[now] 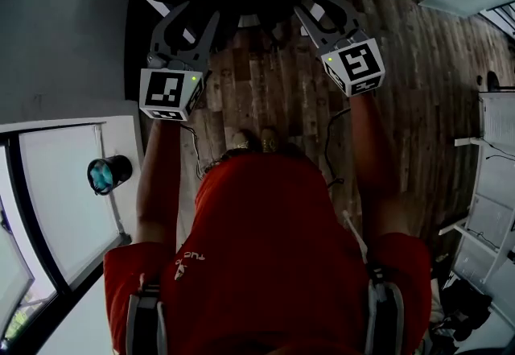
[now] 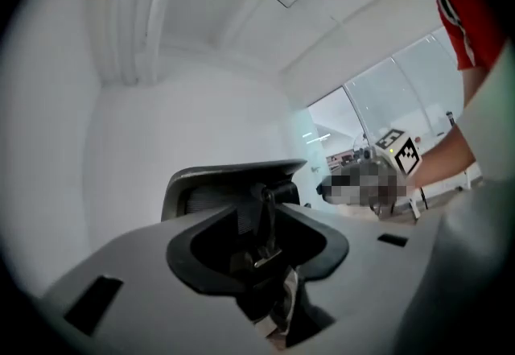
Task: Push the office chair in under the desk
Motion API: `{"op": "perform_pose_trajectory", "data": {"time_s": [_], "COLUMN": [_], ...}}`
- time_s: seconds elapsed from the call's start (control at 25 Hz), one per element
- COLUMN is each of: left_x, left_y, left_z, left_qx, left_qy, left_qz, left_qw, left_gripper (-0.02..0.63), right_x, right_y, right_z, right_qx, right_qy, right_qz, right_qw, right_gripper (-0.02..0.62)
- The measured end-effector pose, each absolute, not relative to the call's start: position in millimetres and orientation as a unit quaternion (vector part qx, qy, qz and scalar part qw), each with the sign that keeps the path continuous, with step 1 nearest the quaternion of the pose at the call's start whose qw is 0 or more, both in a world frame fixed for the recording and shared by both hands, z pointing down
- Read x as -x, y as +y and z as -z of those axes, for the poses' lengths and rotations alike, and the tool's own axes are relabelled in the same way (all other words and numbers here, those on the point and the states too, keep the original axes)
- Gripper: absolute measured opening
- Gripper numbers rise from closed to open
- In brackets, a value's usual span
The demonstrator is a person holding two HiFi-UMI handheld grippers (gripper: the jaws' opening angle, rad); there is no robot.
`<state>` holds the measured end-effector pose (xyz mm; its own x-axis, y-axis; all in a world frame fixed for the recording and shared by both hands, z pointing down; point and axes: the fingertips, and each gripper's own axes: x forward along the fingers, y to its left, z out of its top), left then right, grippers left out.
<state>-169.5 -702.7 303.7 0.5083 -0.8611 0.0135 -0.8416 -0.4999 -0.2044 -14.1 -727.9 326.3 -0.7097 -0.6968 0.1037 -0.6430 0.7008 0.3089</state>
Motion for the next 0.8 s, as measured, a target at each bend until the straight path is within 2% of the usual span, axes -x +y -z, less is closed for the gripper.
{"op": "perform_pose_trajectory", "data": {"time_s": [0.2, 0.36, 0.56, 0.8], "left_x": [153.4, 142.5, 136.2, 135.5], "left_y": [-689.8, -680.5, -672.0, -668.9], "left_z": [-293.4, -293.4, -295.0, -296.4], "left_qx": [0.867, 0.873, 0.879, 0.883], "left_qy": [0.494, 0.483, 0.474, 0.467], "left_qz": [-0.010, -0.029, -0.038, -0.044], "left_qw": [0.059, 0.052, 0.047, 0.037], "left_gripper": [0.084, 0.041, 0.011, 0.009], "right_x": [46.4, 64.6, 75.9, 82.3], "right_y": [-700.6, -683.9, -671.7, -663.2], "right_z": [-309.4, -301.3, -299.0, -298.5], "right_qx": [-0.358, -0.345, -0.333, -0.323], "right_qy": [-0.930, -0.935, -0.939, -0.942], "right_qz": [0.085, 0.070, 0.062, 0.051], "right_qw": [0.014, -0.034, -0.061, -0.073], "right_gripper": [0.085, 0.046, 0.026, 0.025]}}
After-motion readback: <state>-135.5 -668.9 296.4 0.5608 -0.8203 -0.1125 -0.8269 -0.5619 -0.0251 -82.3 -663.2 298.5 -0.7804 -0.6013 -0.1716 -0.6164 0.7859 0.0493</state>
